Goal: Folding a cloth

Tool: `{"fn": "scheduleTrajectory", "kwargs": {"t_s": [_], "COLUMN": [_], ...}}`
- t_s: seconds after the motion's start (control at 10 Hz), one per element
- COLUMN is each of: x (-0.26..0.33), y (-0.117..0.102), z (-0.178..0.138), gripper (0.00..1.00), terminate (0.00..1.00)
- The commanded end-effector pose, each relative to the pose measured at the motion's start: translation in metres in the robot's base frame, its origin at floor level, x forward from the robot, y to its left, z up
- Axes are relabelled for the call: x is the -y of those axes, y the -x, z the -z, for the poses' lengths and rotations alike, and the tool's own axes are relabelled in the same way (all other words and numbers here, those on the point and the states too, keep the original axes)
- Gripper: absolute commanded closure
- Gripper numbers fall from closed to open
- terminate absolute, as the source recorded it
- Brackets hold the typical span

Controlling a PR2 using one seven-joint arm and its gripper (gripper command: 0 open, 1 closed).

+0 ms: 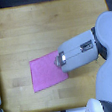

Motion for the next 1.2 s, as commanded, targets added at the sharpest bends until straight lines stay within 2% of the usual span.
{"fn": "scheduleTrajectory", "kwargs": {"t_s": [0.0,1.1], "x": [-0.0013,0.0023], "y": [-0.0110,-0.0085], "z": [-0.0016,-0.0110], "gripper": [1.00,1.00], "terminate": [0.00,0.00]}}
